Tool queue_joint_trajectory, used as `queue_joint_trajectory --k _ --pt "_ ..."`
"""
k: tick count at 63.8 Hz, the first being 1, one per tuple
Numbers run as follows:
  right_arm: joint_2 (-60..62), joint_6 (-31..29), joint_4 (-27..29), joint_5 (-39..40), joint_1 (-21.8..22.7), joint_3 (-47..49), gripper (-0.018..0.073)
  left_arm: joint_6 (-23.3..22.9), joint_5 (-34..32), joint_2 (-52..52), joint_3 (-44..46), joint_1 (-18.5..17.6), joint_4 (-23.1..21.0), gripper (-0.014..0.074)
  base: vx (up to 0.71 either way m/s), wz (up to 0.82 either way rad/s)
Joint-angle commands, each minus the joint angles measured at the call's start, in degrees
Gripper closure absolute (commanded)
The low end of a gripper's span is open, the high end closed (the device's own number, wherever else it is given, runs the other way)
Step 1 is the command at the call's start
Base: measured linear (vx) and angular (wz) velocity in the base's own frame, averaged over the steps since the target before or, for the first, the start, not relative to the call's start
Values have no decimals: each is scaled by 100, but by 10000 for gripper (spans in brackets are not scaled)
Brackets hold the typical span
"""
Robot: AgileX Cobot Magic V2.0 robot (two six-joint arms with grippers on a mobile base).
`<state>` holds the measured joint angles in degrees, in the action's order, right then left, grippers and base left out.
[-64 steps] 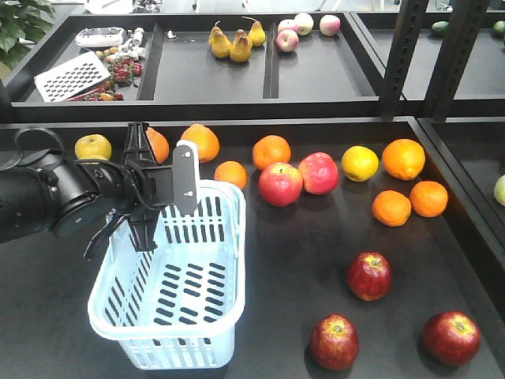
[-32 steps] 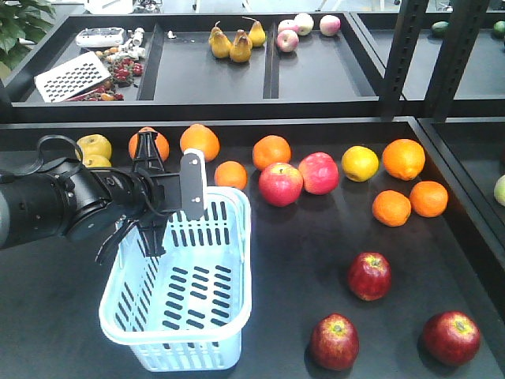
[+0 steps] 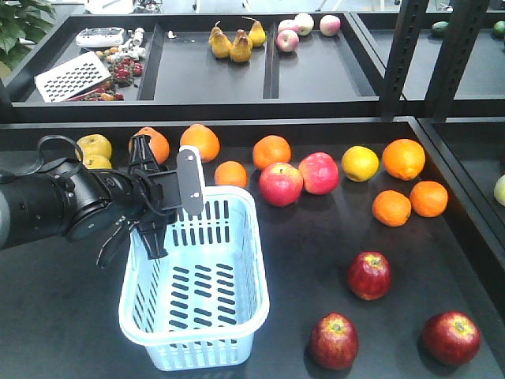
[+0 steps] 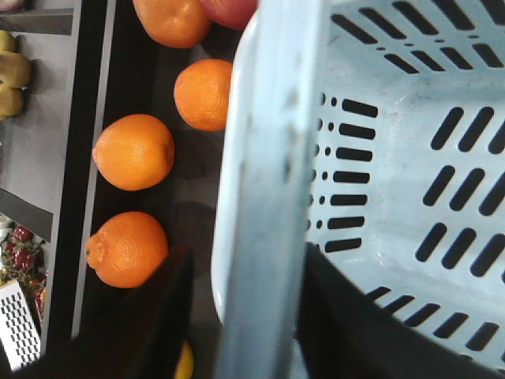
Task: Pick three apples into basket with both arms
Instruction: 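Open the left gripper and lift it away from the basket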
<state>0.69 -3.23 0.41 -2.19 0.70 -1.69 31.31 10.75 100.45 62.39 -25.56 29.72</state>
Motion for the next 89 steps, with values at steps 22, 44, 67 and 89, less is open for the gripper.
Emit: queue_joint_trajectory --k 22,44,67,89 --pt "57 0 -41 395 44 -69 568 -72 119 -677 170 -5 -662 69 0 0" --pt "57 0 -41 395 44 -69 568 543 856 -1468 170 -5 -1959 69 0 0" --pt "57 0 -41 395 44 -69 568 709 1863 -2809 170 13 -3757 74 0 0" --pt "57 0 -41 395 44 -69 568 -1920 2214 -4238 170 13 -3018 74 0 0"
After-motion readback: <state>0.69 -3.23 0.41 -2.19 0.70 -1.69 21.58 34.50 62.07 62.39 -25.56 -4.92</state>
